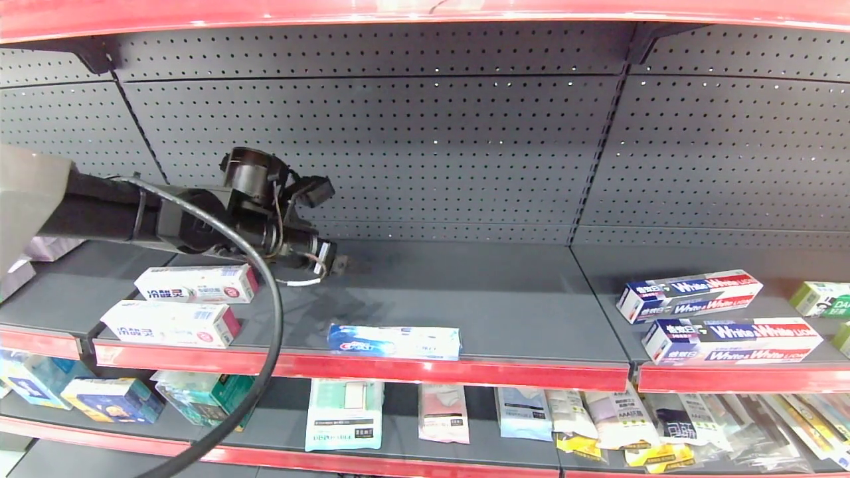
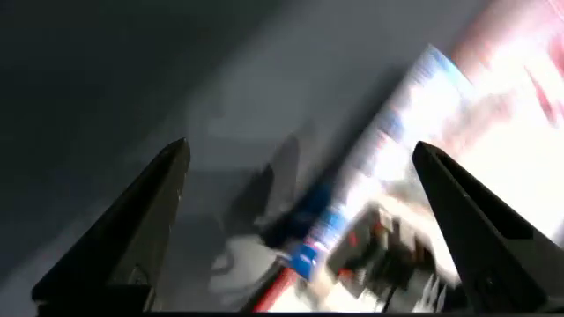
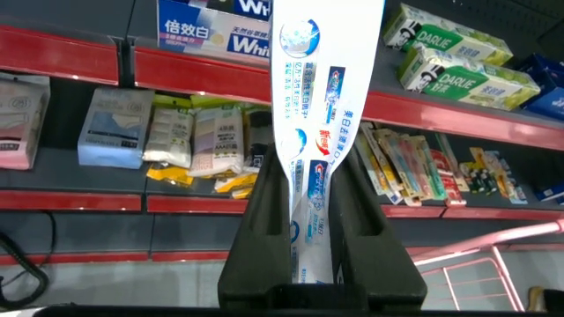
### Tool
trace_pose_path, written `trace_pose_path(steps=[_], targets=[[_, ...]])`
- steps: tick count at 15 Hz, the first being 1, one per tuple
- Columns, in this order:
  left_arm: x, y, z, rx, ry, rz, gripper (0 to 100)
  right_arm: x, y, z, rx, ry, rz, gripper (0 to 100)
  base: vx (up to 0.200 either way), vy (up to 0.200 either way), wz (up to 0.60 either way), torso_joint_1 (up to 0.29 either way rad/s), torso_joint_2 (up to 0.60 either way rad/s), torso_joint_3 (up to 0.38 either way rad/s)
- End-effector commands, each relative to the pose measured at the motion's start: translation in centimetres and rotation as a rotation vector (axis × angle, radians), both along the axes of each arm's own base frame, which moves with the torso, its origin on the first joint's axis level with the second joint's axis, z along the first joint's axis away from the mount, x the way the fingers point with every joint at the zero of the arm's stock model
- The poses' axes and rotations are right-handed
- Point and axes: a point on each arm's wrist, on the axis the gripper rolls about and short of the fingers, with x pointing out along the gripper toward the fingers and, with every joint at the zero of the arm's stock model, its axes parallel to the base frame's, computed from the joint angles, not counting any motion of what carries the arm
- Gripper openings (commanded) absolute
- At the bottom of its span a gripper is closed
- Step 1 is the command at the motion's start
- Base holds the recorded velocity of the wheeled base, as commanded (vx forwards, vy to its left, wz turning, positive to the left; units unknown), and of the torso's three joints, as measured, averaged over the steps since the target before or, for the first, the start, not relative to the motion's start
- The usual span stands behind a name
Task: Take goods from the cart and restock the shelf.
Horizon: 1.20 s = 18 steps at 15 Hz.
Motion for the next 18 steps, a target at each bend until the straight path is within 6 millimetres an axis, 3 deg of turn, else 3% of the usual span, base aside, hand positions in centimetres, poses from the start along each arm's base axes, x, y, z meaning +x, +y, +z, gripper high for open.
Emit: trace_pose_path(steps=[1, 2, 3, 6, 7, 9, 12, 15, 18], targets=[[0.0, -2.2, 0.9, -0.052, -0.074, 0.3, 100, 0.1, 0.0, 0.2, 0.002, 0.0, 0.003, 0, 0.0, 0.0, 0.0, 0.0, 0.0, 0.0], [-0.7, -2.9, 1.9, -0.087, -0.108, 0.473, 100, 0.3, 0.0, 0.1, 0.014, 0.022, 0.012, 0, 0.0, 0.0, 0.0, 0.0, 0.0, 0.0], [-2.4, -2.5, 3.8, -0.121, -0.133, 0.521, 100, 0.6, 0.0, -0.1, 0.027, 0.046, 0.037, 0, 0.0, 0.0, 0.0, 0.0, 0.0, 0.0], [-10.5, -1.3, 7.2, -0.164, -0.168, 0.448, 100, 1.6, 0.0, 0.2, 0.104, 0.085, 0.088, 0, 0.0, 0.0, 0.0, 0.0, 0.0, 0.0], [-14.3, 0.0, 7.9, -0.164, -0.193, 0.415, 100, 2.0, 0.0, 0.3, 0.15, 0.105, 0.097, 0, 0.0, 0.0, 0.0, 0.0, 0.0, 0.0], [-21.7, 3.0, 6.8, -0.118, -0.24, 0.359, 100, 2.7, 0.0, 0.6, 0.186, 0.129, 0.137, 0, 0.0, 0.0, 0.0, 0.0, 0.0, 0.0], [-30.8, 6.8, 2.9, -0.115, -0.332, 0.2, 100, 3.3, 0.0, 0.8, 0.213, 0.165, 0.189, 0, 0.0, 0.0, 0.0, 0.0, 0.0, 0.0], [-36.2, 9.3, -0.6, -0.169, -0.454, 0.162, 100, 4.0, -0.1, 1.4, 0.213, 0.17, 0.201, 0, 0.0, 0.0, 0.0, 0.0, 0.0, 0.0], [-39.1, 10.8, -2.6, -0.139, -0.474, 0.246, 100, 4.8, -0.2, 3.2, 0.18, 0.132, 0.208, 0, 0.0, 0.0, 0.0, 0.0, 0.0, 0.0]])
